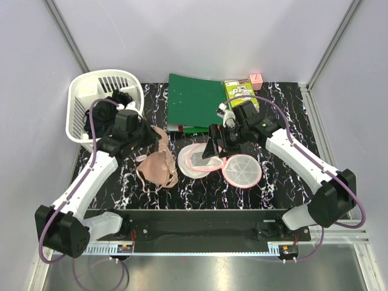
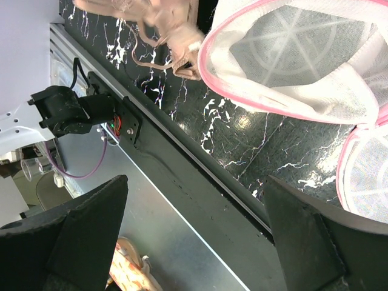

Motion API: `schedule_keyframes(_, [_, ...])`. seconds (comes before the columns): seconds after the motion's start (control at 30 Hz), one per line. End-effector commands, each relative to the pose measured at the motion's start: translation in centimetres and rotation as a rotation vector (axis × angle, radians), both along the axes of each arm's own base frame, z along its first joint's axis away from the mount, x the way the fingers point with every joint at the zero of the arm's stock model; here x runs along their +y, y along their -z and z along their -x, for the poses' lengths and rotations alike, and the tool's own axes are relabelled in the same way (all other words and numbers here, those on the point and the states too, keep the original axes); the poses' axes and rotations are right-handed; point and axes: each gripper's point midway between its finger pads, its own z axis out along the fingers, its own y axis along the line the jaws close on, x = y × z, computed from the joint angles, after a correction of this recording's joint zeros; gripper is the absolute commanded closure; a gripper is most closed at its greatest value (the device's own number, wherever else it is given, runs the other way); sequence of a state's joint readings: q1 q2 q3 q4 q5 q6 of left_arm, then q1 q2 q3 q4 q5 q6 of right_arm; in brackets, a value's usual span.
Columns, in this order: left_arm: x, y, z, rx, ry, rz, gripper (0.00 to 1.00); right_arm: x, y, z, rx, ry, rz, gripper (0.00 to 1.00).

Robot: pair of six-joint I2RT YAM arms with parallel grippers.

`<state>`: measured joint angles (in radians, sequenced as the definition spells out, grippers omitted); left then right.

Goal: Place the bra in the laundry bag and zip it closed

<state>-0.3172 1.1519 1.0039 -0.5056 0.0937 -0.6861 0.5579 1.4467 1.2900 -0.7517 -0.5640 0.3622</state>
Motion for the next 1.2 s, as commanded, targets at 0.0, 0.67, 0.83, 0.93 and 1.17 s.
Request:
schedule_keyframes(0.0, [0.1,0.4,1.2,-0.033,-0.034,0.068,1.0,0.6,-1.5,-0.7,-0.053,-0.023,-0.039,0.0])
schedule_keyframes(0.67, [4.1,5.2,7.7,0.066,-0.456,0.36,1.0,1.3,-0.7,-0.8,-0.026,-0.051,-0.06,0.0])
schedule_keyframes(0.83, [3.2,4.2,7.0,0.127,-0.441,0.356,1.0,5.2,-1.1,1.3,-0.182,-0.267,-0.093,0.01])
schedule_keyframes(0.93, [2.4,3.4,6.8,0.172,-0.413,0.335,1.0,8.9,-0.7,2.8,-0.381,-0.398,-0.074,0.0])
schedule_keyframes(1.17, [1.6,2.2,7.7,0.242,-0.487,0.419,1.0,15.5,-0.1,1.5,-0.618,-0.377,-0.171,0.0])
